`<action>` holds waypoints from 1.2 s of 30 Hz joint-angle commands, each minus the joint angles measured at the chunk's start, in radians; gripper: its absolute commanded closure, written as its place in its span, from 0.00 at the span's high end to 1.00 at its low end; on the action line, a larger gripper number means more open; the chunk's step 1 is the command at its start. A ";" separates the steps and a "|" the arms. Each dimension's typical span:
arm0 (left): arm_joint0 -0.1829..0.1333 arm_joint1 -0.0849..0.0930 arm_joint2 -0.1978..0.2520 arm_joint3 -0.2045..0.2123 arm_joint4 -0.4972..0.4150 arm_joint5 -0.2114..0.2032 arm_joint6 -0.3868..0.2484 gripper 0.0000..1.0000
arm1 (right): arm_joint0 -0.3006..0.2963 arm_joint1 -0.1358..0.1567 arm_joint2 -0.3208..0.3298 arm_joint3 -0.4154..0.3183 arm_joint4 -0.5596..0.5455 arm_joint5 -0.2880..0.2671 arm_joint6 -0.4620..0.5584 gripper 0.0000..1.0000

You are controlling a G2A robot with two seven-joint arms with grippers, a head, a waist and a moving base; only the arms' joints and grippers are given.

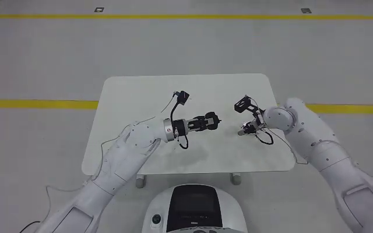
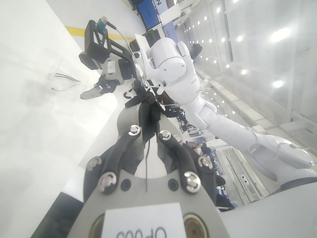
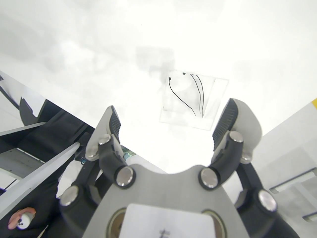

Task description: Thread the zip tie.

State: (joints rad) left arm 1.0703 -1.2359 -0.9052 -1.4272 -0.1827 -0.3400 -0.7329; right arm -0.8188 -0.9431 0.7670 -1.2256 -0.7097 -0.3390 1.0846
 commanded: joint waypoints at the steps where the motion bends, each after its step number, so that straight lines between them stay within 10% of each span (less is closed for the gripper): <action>1: 0.000 0.000 0.000 0.000 0.000 0.000 0.000 0.00 | -0.011 0.000 0.000 0.000 -0.020 0.006 -0.034 1.00; 13: 0.000 0.000 0.000 0.000 0.000 0.000 0.000 0.00 | -0.013 0.003 0.027 0.051 -0.114 0.026 -0.059 1.00; 16: 0.000 0.000 0.000 0.000 0.000 0.000 0.000 0.00 | -0.014 0.001 0.028 0.060 -0.128 0.024 -0.060 0.55; 24: 0.000 0.000 0.000 0.000 0.000 0.000 0.000 0.00 | -0.015 -0.013 0.007 0.069 -0.161 0.010 -0.074 0.02; 36: 0.000 0.000 0.000 0.000 0.000 0.000 0.000 0.00 | 0.011 -0.046 -0.052 0.122 -0.187 -0.001 -0.071 0.00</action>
State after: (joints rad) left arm 1.0703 -1.2359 -0.9052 -1.4272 -0.1827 -0.3400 -0.7329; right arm -0.8121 -0.9856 0.7247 -1.1090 -0.8971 -0.3401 1.0100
